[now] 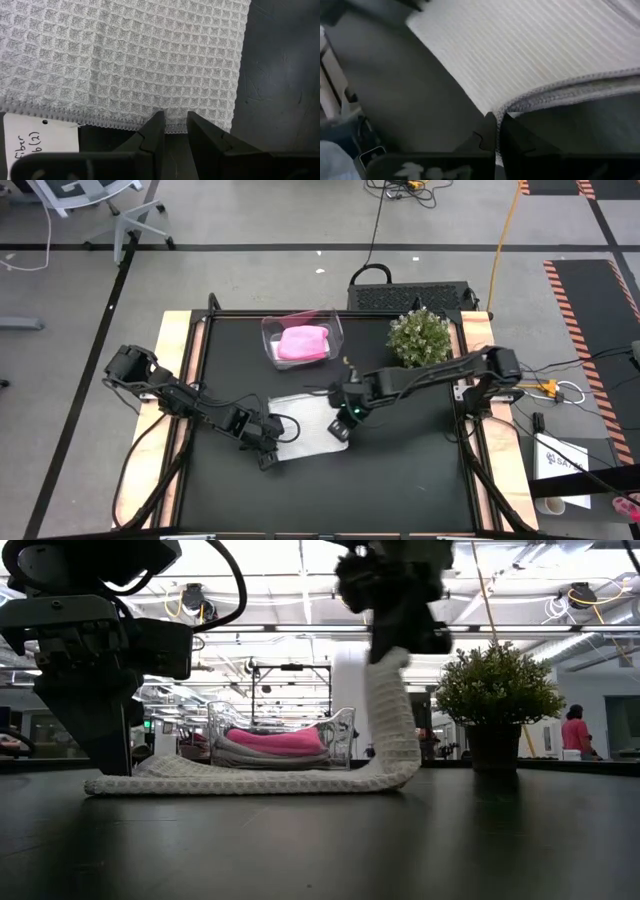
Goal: Fold microfiber towels
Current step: Fold the gray towel
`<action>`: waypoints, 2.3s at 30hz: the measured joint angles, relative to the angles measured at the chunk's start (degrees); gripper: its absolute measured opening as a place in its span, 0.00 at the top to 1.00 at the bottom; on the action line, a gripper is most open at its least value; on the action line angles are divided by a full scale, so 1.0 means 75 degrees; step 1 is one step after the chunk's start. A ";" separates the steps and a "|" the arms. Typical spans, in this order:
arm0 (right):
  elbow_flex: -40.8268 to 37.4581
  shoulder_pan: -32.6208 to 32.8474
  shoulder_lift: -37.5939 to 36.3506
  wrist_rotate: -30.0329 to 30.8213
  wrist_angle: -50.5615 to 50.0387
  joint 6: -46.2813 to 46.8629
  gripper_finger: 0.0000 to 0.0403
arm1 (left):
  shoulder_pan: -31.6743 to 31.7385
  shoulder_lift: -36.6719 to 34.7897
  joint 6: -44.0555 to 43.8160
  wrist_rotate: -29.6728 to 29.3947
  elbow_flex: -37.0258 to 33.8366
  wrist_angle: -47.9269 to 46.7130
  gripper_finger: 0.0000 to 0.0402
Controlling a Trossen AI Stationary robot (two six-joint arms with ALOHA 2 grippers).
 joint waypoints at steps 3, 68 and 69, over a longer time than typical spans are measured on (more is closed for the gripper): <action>0.0590 -0.0030 0.0536 -0.0208 0.0018 -0.0497 1.00 | 0.0000 0.0000 0.0003 0.0000 0.0000 0.0006 0.78; 0.1094 -0.0313 0.3068 -0.2035 0.6135 -0.0709 0.63 | 0.0260 -0.0345 0.0571 0.0204 0.0006 -0.0697 0.78; 0.1094 -0.0338 0.3044 -0.2348 0.6142 -0.0671 0.63 | 0.0217 -0.0466 0.0522 0.0204 0.0006 -0.0831 0.78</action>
